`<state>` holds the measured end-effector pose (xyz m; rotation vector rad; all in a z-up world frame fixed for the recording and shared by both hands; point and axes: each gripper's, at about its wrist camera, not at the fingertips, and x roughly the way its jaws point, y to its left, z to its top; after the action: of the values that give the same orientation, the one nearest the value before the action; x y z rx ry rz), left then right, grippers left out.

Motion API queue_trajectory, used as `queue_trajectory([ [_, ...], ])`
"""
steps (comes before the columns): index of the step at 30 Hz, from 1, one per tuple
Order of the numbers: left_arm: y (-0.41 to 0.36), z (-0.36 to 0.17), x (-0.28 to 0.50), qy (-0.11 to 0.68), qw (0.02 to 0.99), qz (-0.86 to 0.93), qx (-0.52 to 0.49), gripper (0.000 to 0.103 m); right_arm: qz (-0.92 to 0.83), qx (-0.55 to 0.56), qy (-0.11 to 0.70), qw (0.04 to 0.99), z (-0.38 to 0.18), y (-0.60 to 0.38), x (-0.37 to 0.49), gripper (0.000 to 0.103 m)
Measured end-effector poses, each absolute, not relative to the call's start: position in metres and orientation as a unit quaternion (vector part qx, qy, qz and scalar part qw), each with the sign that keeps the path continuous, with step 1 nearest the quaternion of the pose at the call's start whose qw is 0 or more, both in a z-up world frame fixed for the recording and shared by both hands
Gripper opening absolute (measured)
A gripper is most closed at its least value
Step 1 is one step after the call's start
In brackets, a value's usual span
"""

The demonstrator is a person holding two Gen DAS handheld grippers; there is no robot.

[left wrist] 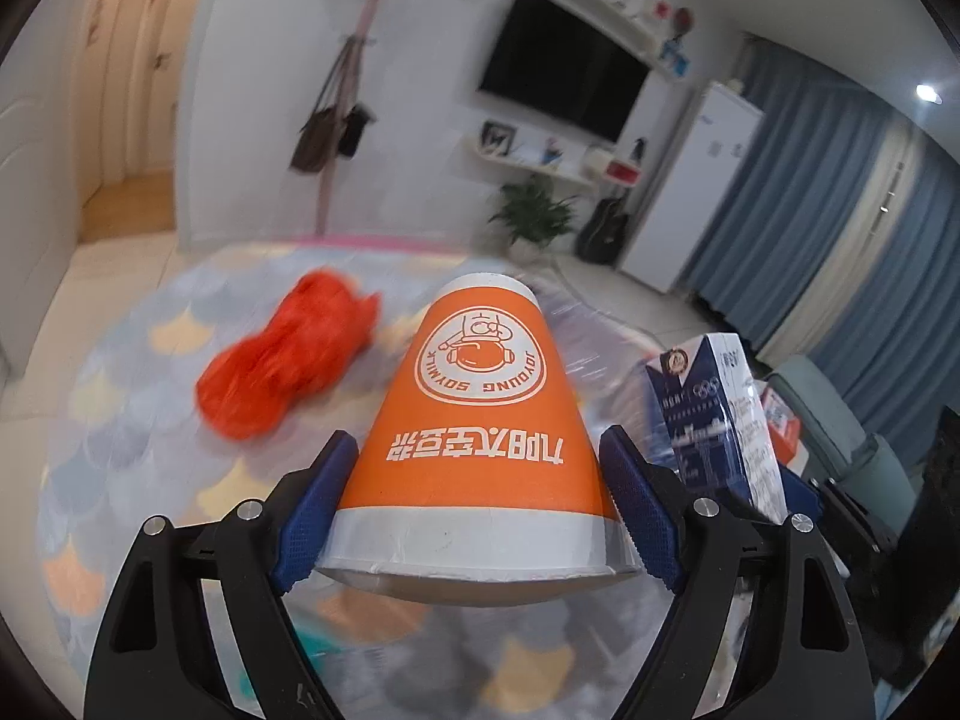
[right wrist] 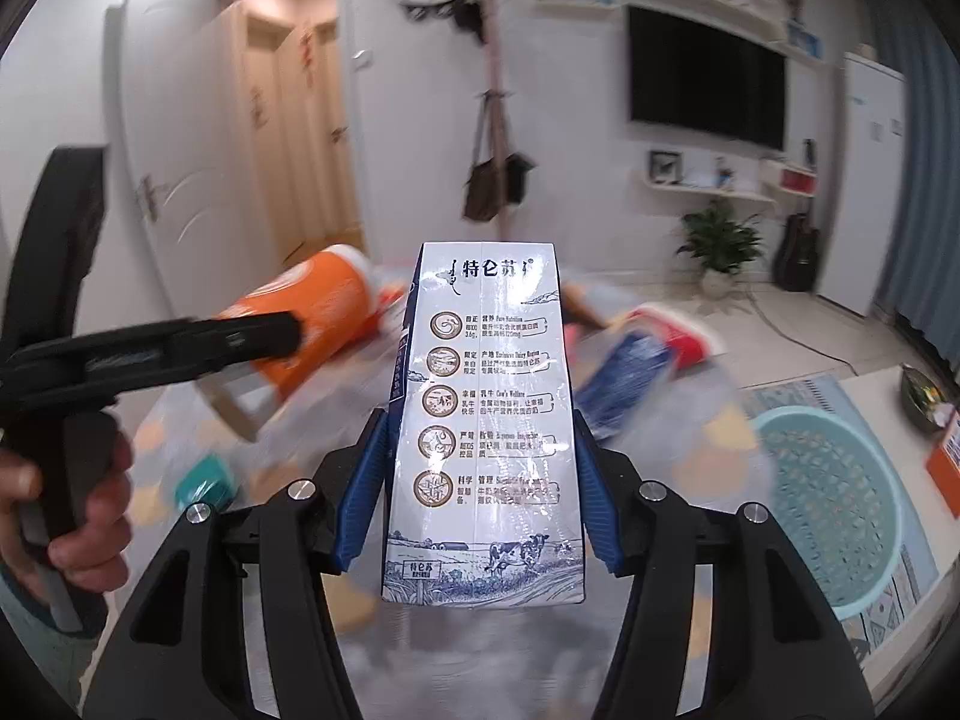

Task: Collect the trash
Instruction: 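Carry the cup and carton to the blue basket and release both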

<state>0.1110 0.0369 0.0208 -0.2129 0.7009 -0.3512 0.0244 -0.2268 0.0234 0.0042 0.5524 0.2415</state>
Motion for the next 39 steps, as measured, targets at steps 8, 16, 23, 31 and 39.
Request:
queue_trajectory([
  [8,-0.049,0.054,0.124,0.308,0.919,-0.24,-0.054,0.08,0.007,0.05,0.246,0.968,0.037,-0.329,0.026,0.054],
  [16,-0.152,0.047,0.161,0.323,0.898,-0.298,-0.018,0.08,-0.087,0.128,0.276,0.949,0.01,-0.425,0.036,0.054],
  [23,-0.22,0.01,0.192,0.37,0.871,-0.323,-0.012,0.081,-0.139,0.16,0.34,0.916,-0.035,-0.468,0.058,0.054],
  [31,-0.26,-0.037,0.209,0.425,0.842,-0.331,-0.001,0.083,-0.167,0.177,0.411,0.878,-0.079,-0.487,0.077,0.055],
  [39,-0.262,-0.052,0.209,0.453,0.827,-0.334,-0.001,0.083,-0.17,0.205,0.431,0.862,-0.094,-0.497,0.075,0.056],
])
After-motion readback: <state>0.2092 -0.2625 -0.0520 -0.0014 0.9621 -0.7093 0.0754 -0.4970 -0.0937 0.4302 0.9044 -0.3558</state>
